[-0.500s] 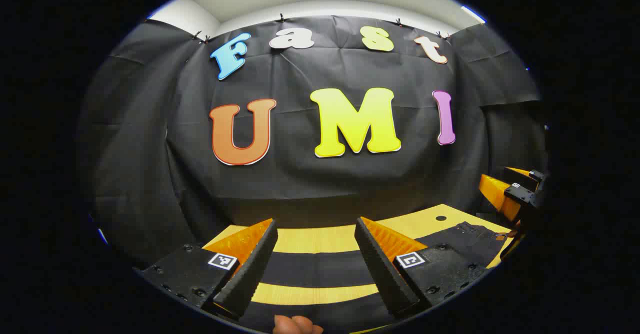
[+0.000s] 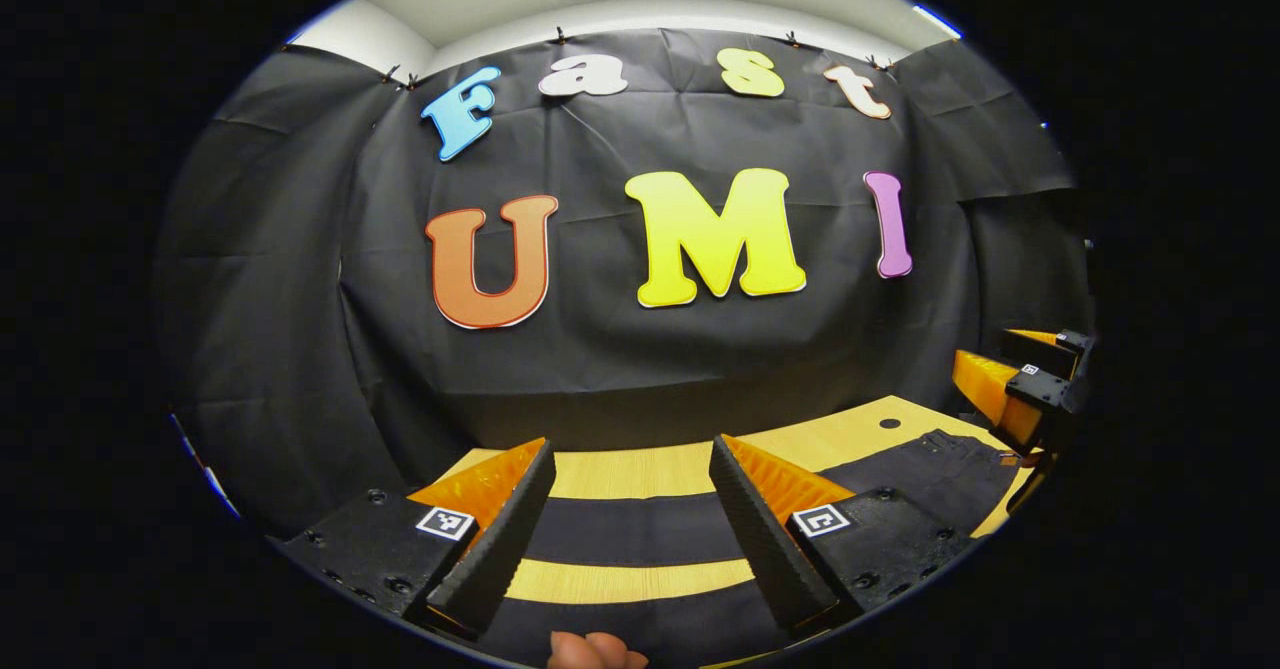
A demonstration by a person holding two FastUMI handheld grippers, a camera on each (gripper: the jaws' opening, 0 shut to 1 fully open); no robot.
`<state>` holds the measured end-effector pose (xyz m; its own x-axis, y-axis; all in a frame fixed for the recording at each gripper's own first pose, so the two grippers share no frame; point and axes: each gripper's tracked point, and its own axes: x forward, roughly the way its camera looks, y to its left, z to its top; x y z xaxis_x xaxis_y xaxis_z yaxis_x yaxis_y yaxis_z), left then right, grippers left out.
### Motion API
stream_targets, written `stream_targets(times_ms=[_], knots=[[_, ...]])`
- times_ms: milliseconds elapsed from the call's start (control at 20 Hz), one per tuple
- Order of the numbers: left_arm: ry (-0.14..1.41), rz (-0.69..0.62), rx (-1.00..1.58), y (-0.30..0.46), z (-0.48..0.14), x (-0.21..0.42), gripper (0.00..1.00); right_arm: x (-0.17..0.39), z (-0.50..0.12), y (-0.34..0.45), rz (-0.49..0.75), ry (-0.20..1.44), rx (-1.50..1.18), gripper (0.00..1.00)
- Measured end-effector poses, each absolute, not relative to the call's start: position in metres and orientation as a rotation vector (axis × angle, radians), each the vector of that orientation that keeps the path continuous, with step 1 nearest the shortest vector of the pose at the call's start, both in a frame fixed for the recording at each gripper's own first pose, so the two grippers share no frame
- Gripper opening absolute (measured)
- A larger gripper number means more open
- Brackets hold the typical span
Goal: Grasp the waist and the cuffs of the jeans and fold them to make the two legs overlap; first hold the waist and fold one-third of the jeans toward the cuffs, then hold the cuffs and fold the remaining one-third in the same direction to finish folding.
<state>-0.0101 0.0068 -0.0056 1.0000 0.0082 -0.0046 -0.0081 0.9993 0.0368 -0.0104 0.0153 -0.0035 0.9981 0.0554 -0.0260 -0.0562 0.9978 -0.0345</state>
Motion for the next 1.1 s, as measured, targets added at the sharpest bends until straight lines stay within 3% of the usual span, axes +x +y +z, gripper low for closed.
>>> stream_targets(times_ms=[850,1100], knots=[[0.004,0.046,0.045,0.014,-0.006,-0.025,0.99,-0.022,-0.005,0.028,0.120,0.022,-0.077,0.95],[0.074,0.077,-0.049,0.033,-0.023,-0.030,1.00,-0.018,-0.005,0.027,0.125,0.028,-0.071,0.95]])
